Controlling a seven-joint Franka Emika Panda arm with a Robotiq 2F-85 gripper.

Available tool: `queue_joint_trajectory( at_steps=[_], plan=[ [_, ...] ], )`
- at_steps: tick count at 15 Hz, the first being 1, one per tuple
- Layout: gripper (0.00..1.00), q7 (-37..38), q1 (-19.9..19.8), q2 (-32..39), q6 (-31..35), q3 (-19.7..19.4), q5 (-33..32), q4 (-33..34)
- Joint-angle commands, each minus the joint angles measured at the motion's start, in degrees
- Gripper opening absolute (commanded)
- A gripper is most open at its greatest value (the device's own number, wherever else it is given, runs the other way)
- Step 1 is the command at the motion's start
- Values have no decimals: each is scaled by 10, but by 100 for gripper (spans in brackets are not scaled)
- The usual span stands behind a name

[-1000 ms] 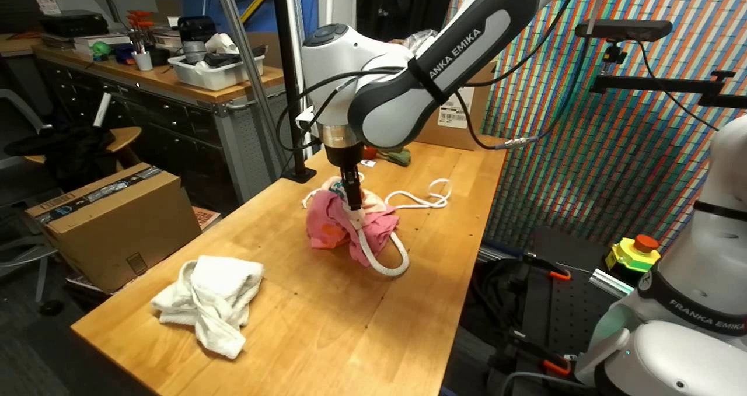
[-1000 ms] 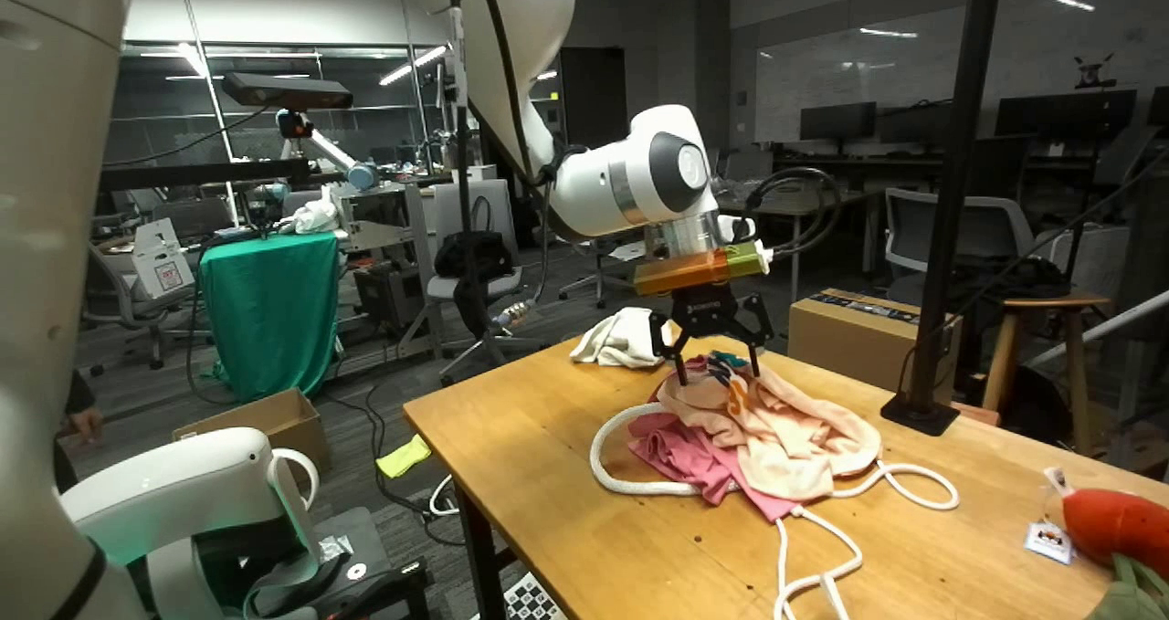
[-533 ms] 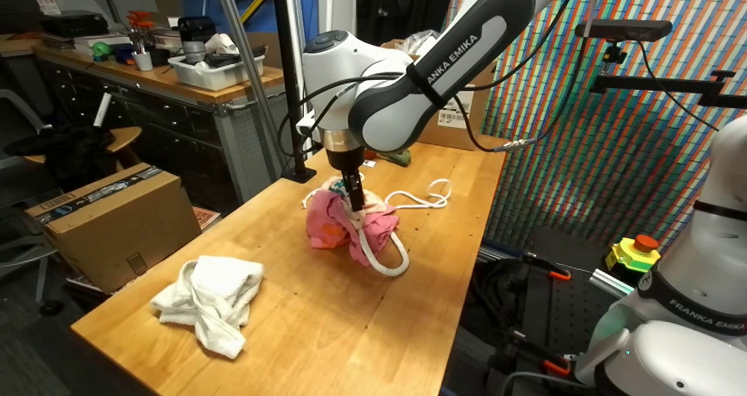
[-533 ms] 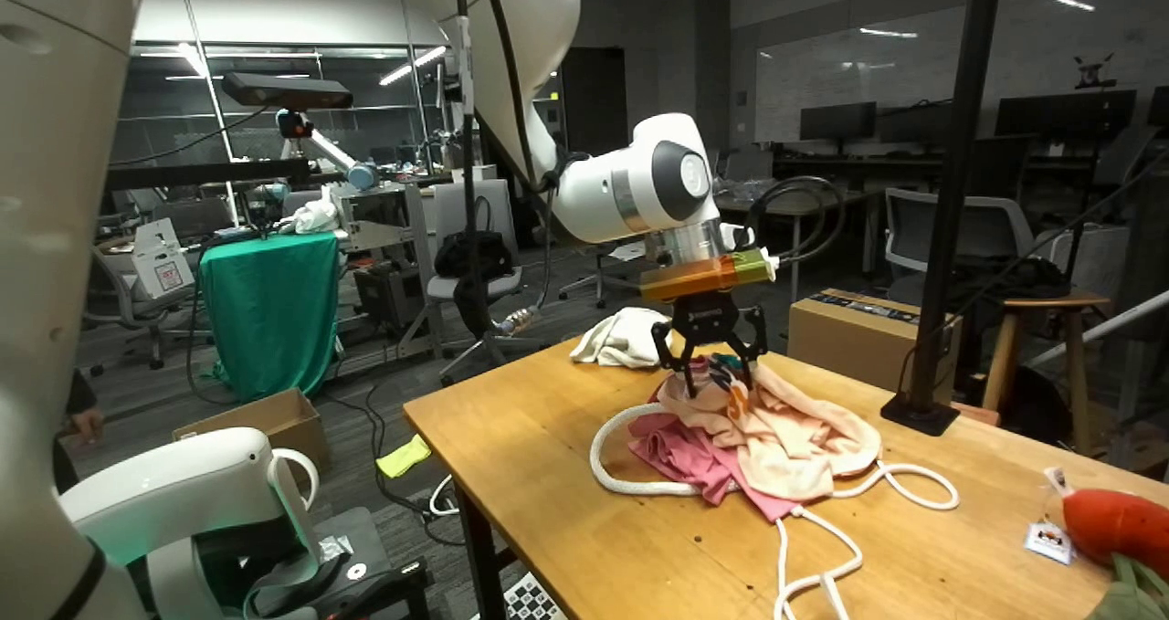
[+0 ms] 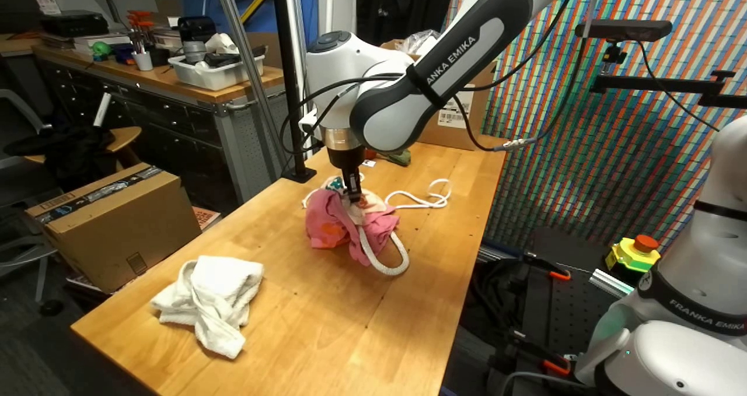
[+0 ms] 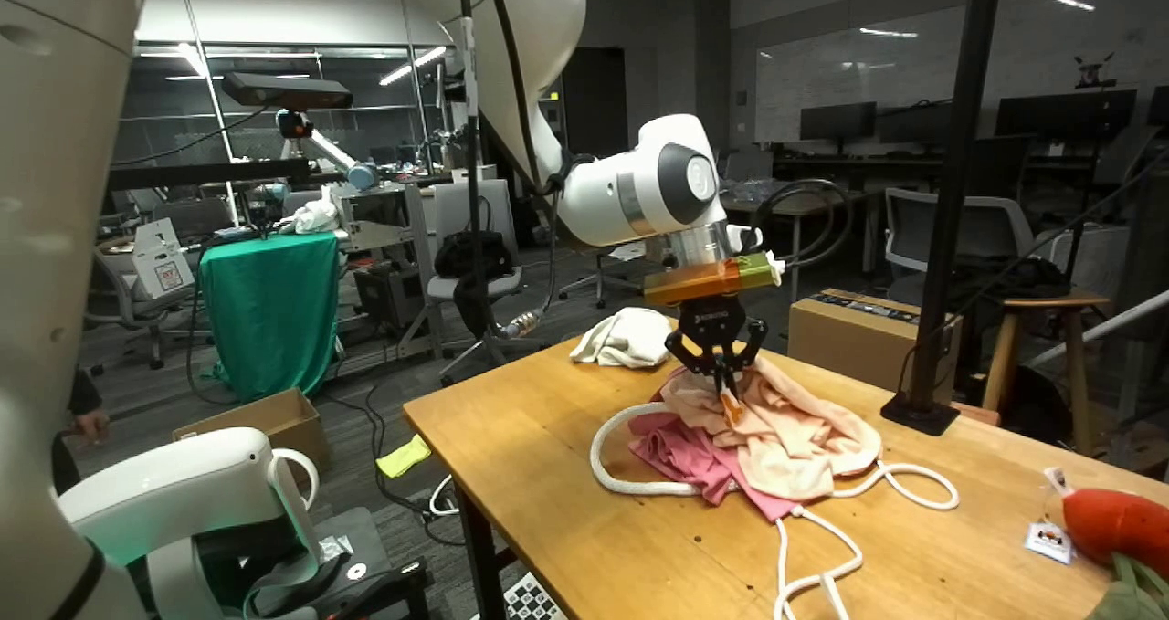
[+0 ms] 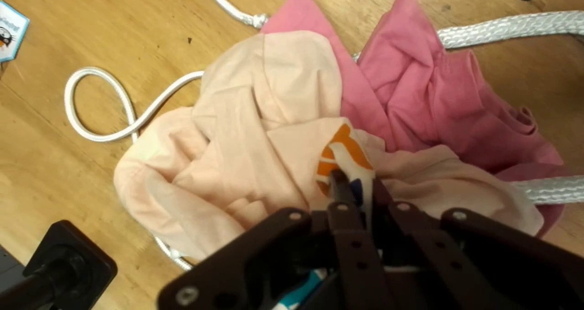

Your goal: Spread the clothes and the objects across on the table

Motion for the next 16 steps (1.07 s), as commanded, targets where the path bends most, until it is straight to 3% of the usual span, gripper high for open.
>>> queue_joint_trajectory(
  at_steps=[1,2,9,16],
  plan=[
    [1,38,3,-11,26,-4,-10,-10],
    [5,49,4,-14,33,-4,-10,-12],
    [5,176,18,-53,114,-20,-22,-41],
    [5,427,58,-117,194,-85,-136,-87]
  ],
)
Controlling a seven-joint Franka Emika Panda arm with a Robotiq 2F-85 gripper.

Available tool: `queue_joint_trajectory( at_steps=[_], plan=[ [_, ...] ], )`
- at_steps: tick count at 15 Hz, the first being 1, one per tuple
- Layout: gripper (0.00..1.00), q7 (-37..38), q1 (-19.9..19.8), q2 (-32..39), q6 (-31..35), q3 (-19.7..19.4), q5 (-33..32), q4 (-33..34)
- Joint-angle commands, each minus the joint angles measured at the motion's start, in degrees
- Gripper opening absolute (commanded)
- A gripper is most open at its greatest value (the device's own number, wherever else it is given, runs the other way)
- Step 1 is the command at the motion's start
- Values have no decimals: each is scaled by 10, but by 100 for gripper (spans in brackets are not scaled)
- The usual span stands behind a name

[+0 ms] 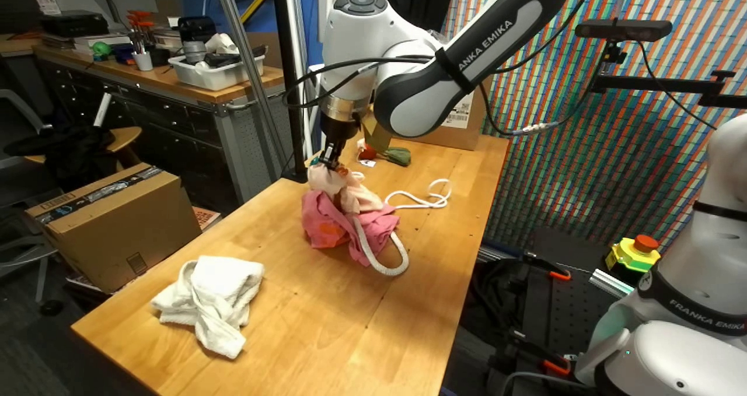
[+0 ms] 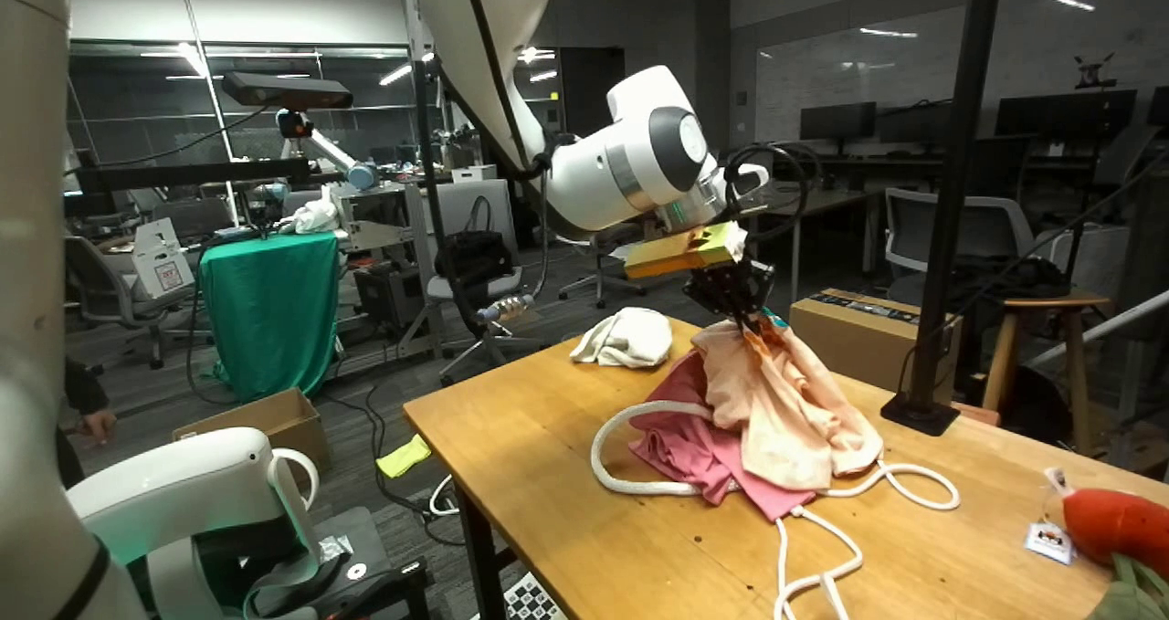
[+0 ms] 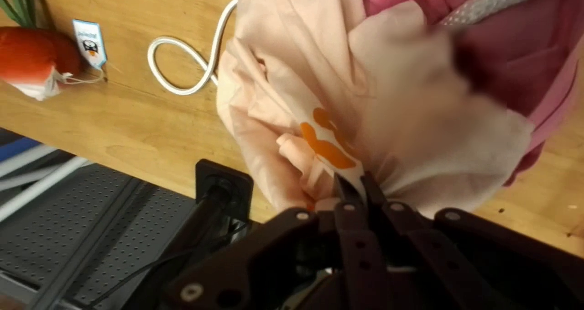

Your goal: Spread the clothes and the objects across on the table

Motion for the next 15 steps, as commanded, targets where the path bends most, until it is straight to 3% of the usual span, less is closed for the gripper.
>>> queue_joint_trajectory(
  at_steps=[1,6,11,12,15],
  plan=[
    [5,145,26,-59,36,-41,-87,-44],
    [5,341,37,-123,2,-76,-241,-78],
    [5,451,27,-186,-46,-80,-306,-134],
    [5,468,-16,-201,-61,-39,-313,-147],
    [5,505,-47,-239,-89,-20,-311,-187]
  ],
)
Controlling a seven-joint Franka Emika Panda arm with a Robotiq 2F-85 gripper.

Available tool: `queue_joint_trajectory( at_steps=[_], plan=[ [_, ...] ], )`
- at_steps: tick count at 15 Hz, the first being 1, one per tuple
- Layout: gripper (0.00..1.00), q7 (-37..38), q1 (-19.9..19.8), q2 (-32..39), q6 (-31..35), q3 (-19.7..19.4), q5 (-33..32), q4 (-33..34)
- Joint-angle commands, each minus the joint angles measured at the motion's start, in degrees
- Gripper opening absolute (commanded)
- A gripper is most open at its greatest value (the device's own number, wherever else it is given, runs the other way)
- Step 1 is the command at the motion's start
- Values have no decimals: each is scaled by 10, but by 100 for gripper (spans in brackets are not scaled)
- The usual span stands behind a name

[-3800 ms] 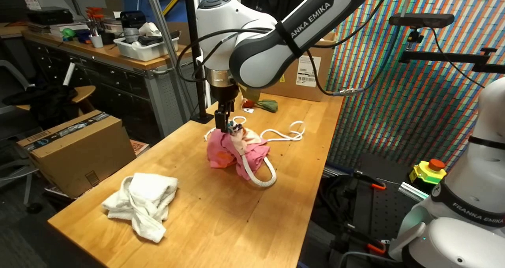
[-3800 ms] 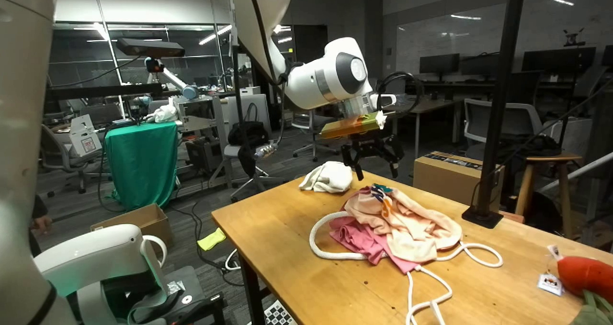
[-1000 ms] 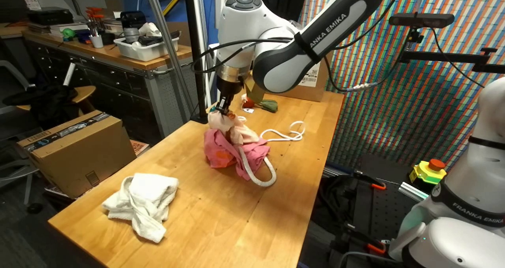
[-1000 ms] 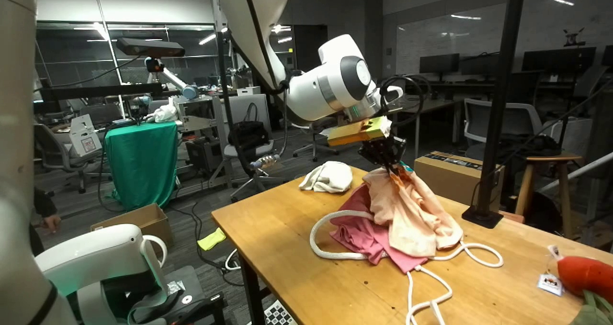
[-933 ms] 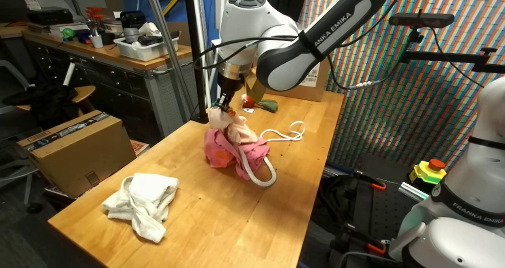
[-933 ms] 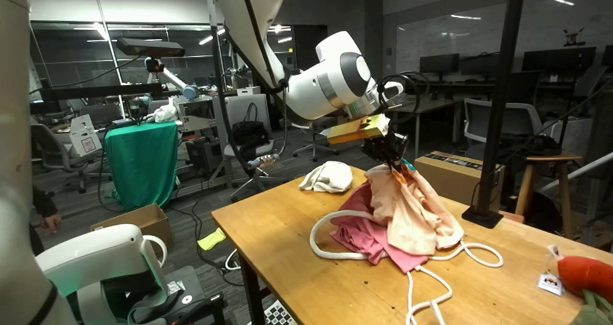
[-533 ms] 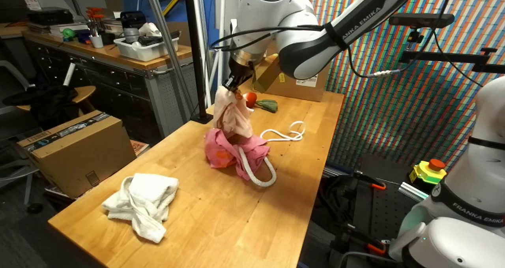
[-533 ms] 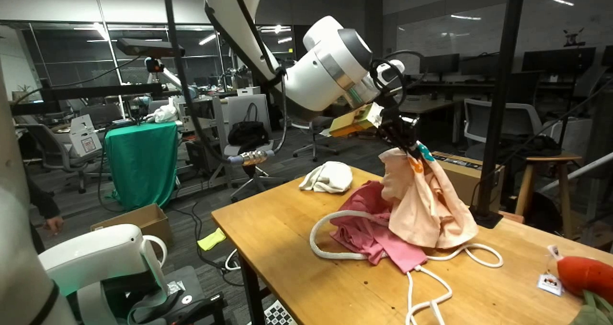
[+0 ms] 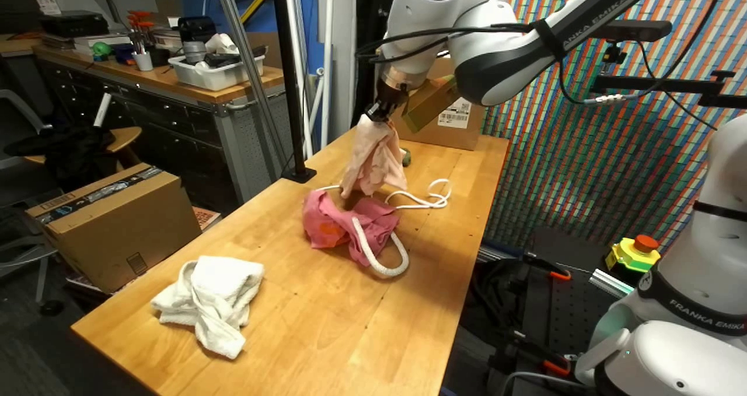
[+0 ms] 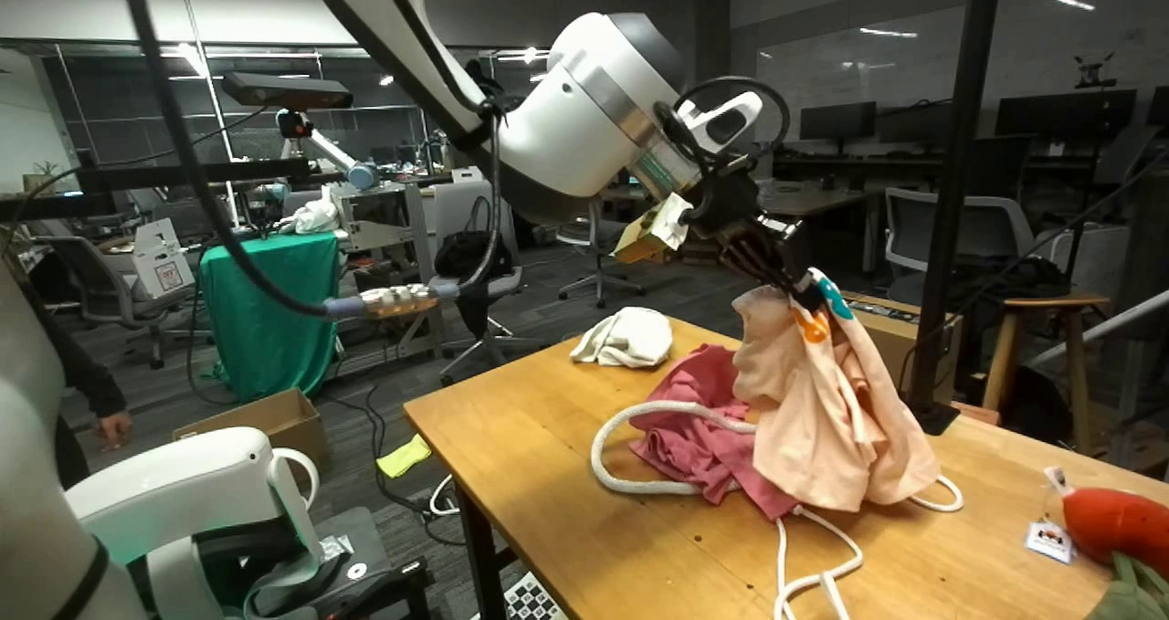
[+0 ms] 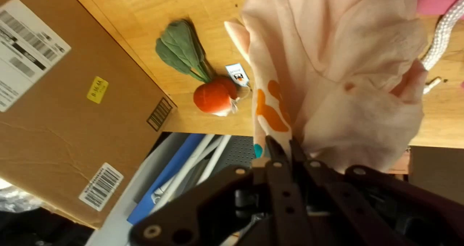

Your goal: Spread the clothes and the objects across on the table

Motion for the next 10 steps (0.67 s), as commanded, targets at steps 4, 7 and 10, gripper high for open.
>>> queue_joint_trajectory(
  at_steps=[4,7,10],
  plan=[
    [5,62,-79,-98,-63,37,11,-93],
    [5,43,-106,-101,-71,26,56,-106],
    [5,37,-136,-85,-78,16,96,-96]
  ],
)
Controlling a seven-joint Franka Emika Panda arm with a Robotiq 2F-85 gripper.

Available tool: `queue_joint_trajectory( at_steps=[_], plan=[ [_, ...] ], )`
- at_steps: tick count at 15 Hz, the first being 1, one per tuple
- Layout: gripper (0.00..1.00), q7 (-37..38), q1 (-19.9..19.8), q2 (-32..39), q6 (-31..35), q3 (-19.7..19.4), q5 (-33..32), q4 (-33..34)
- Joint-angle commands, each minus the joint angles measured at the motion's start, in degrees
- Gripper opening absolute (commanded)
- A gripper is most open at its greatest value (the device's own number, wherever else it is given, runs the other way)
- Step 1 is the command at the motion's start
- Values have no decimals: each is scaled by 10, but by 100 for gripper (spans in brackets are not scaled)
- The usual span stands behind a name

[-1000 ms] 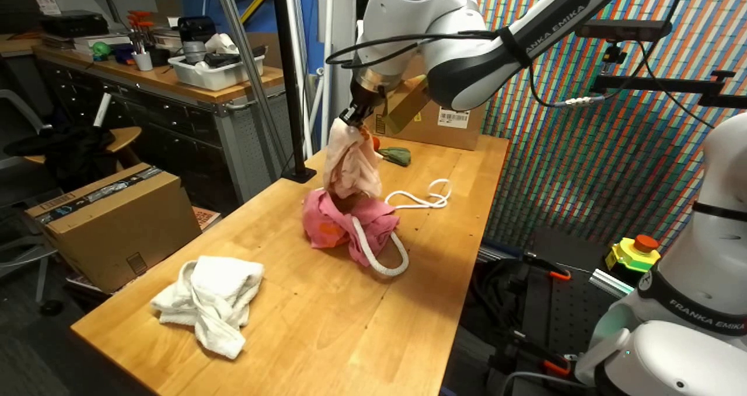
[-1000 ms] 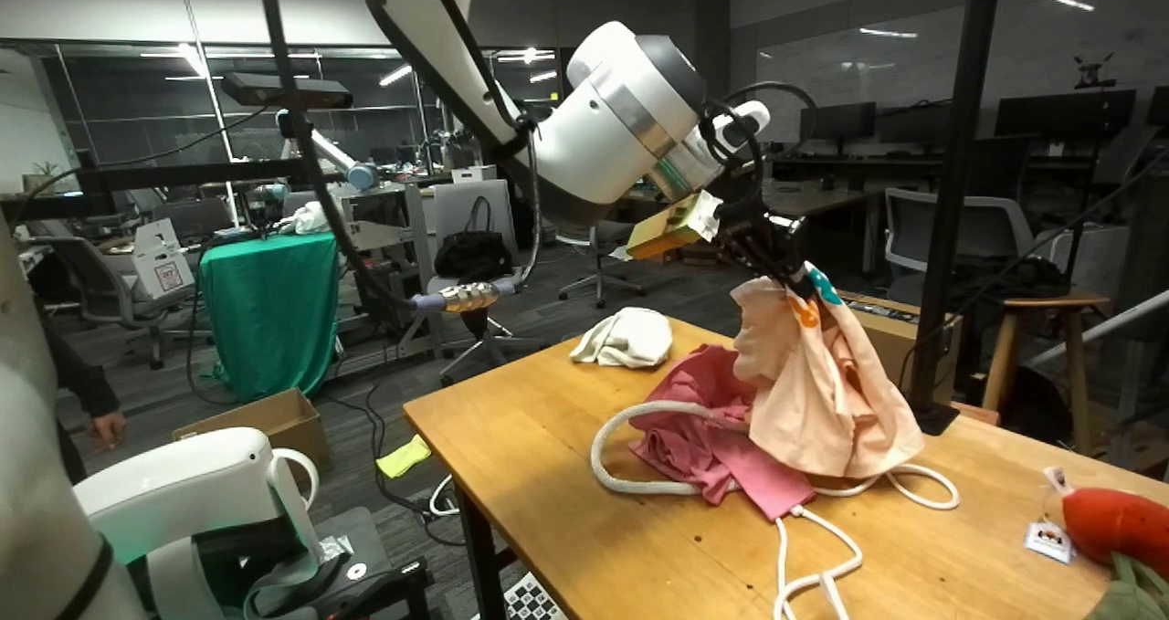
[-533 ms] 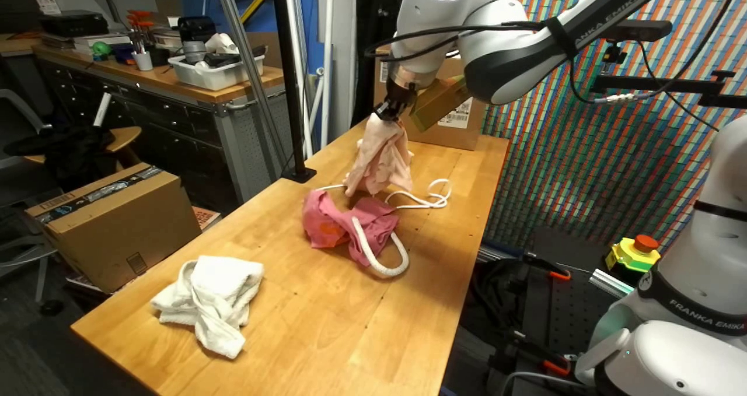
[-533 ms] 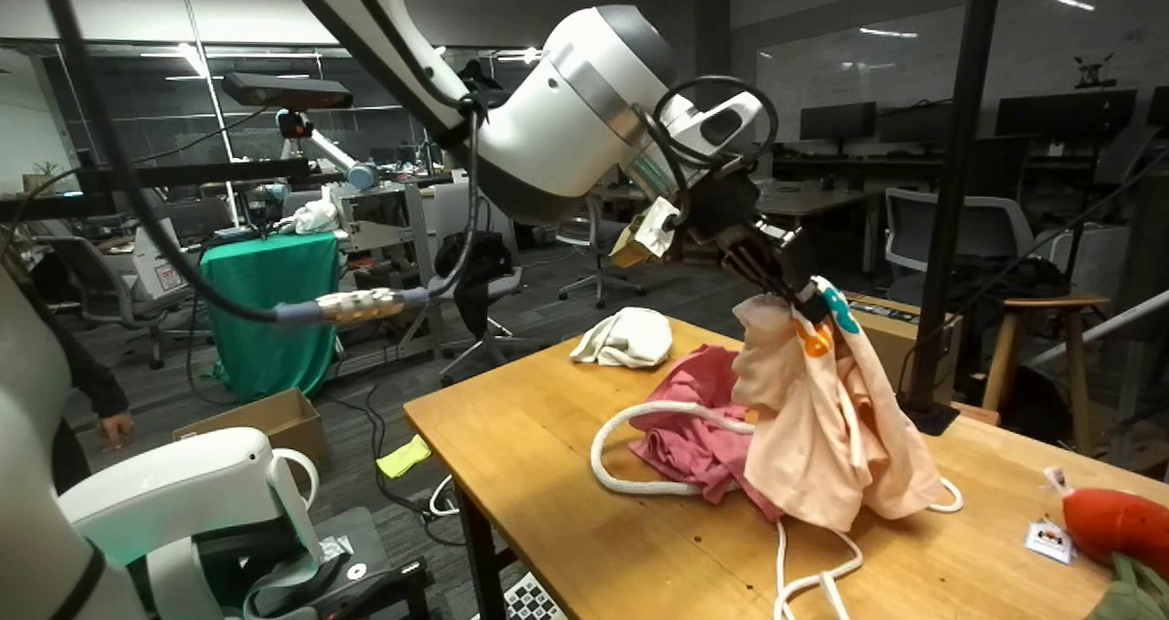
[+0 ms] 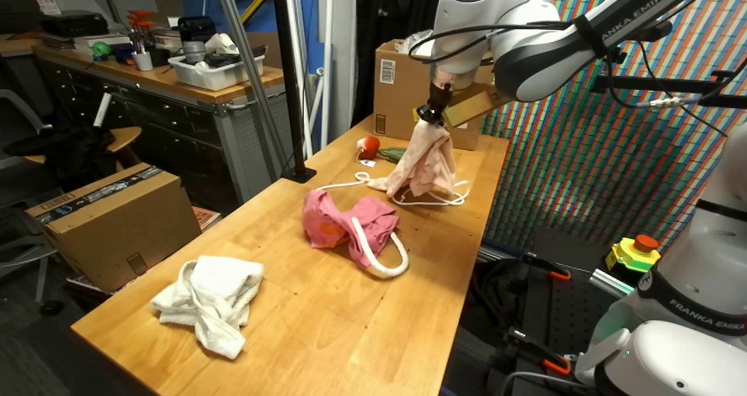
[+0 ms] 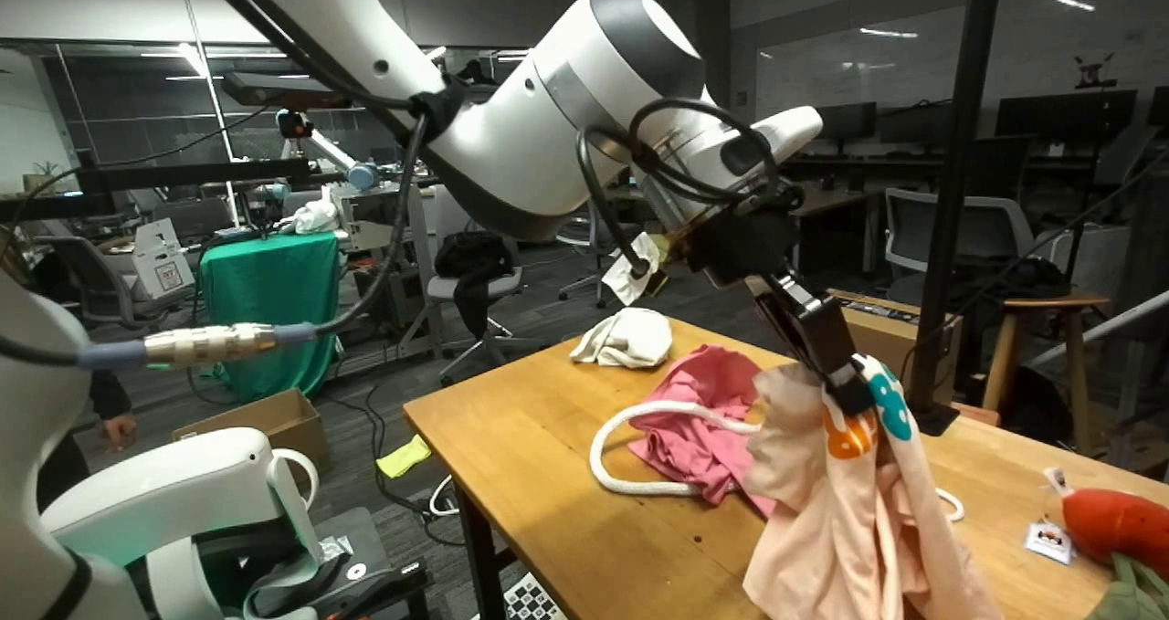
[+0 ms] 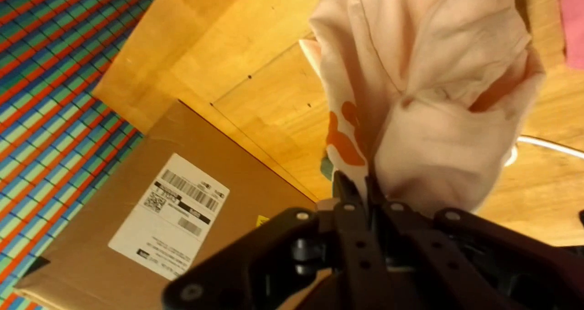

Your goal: Spread the clothes and the objects across on the table

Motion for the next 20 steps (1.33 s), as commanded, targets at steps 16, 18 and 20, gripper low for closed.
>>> queue_joint_trajectory(
  at_steps=[16,18,20],
  plan=[
    [5,110,-107,132,-94,-59,75,150],
    [5,122,-106,148,-106,-64,85,164],
    [5,125,-107,163,-119,-70,103,176]
  ],
)
